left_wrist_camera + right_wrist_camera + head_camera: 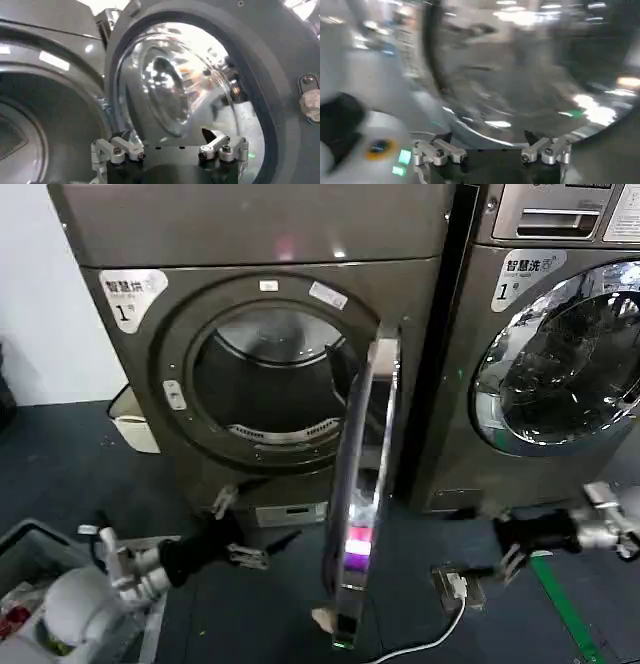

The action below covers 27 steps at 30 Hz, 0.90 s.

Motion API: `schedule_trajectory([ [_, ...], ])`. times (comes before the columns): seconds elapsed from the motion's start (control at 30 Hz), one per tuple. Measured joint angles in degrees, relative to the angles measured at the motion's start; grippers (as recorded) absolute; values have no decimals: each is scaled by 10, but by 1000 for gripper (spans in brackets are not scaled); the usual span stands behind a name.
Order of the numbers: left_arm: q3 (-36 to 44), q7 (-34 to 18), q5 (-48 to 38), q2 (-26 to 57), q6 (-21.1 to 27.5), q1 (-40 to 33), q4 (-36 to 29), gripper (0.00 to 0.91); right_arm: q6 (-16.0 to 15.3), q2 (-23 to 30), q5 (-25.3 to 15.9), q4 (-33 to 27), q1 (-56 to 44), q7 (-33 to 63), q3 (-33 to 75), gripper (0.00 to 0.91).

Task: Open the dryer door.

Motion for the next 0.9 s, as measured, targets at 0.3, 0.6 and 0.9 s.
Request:
schedule_trajectory([
  [0.3, 84, -9, 19, -40, 0, -62, 14, 907, 41, 9, -53, -262, -37, 33, 65, 907],
  [0.6, 147, -19, 42, -70, -9, -115, 38, 907, 44, 29, -82, -504, -77, 59, 210, 907],
  [0.9, 203, -38, 91, -113, -9, -150, 58, 907, 56, 45, -154, -613, -182, 156, 411, 907],
])
